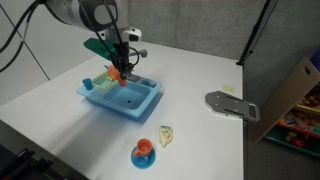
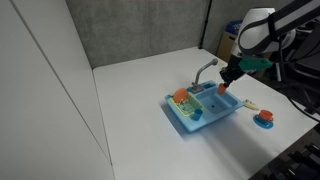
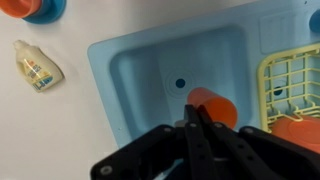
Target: Pick the orange cup and put it in the sink
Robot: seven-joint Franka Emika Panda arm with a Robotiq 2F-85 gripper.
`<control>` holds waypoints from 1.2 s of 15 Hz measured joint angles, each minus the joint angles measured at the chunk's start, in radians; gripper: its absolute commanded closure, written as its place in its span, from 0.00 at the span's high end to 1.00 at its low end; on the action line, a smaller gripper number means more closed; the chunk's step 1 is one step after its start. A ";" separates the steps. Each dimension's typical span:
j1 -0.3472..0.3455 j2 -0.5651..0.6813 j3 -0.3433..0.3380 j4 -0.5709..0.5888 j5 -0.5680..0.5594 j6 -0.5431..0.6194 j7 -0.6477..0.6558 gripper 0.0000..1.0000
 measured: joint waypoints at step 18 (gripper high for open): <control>-0.014 0.235 -0.008 0.115 0.000 0.122 0.002 0.03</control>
